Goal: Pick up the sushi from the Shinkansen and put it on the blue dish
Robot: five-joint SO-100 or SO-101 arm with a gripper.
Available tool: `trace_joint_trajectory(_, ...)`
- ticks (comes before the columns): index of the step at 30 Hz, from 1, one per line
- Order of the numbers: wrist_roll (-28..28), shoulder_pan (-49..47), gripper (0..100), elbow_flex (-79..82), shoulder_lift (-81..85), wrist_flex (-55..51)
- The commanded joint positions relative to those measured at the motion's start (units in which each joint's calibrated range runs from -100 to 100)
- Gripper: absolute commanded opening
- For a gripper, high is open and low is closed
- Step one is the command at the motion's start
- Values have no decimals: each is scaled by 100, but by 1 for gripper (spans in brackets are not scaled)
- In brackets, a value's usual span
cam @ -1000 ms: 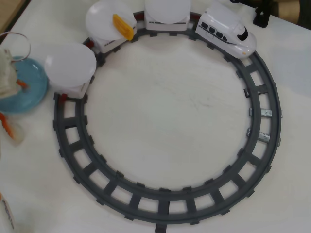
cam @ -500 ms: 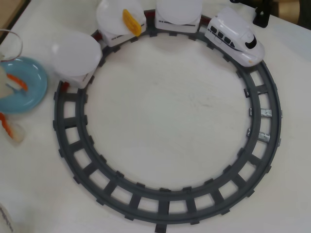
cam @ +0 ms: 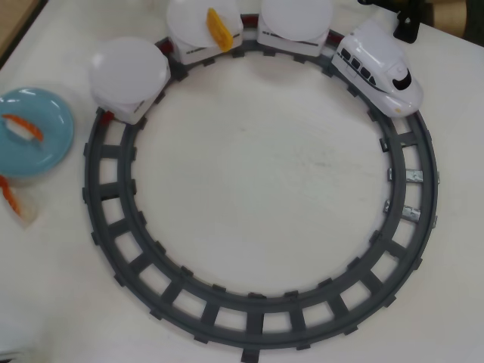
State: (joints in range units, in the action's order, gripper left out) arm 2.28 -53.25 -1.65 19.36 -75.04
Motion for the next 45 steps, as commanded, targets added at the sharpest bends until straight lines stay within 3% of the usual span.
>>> trace_joint_trajectory(1, 65, -18, 35, 2121, 1361, 1148)
trace_joint_trajectory(9, 65, -18, 35, 6062, 3286, 2659)
trace_joint_trajectory(22, 70, -177, 35, 8767, 5551, 2727)
trace_joint_trajectory(38, 70, -1797, 35, 9497, 7848, 341)
trace_joint_trajectory(45, 65, -2246, 34, 9479, 7865, 256)
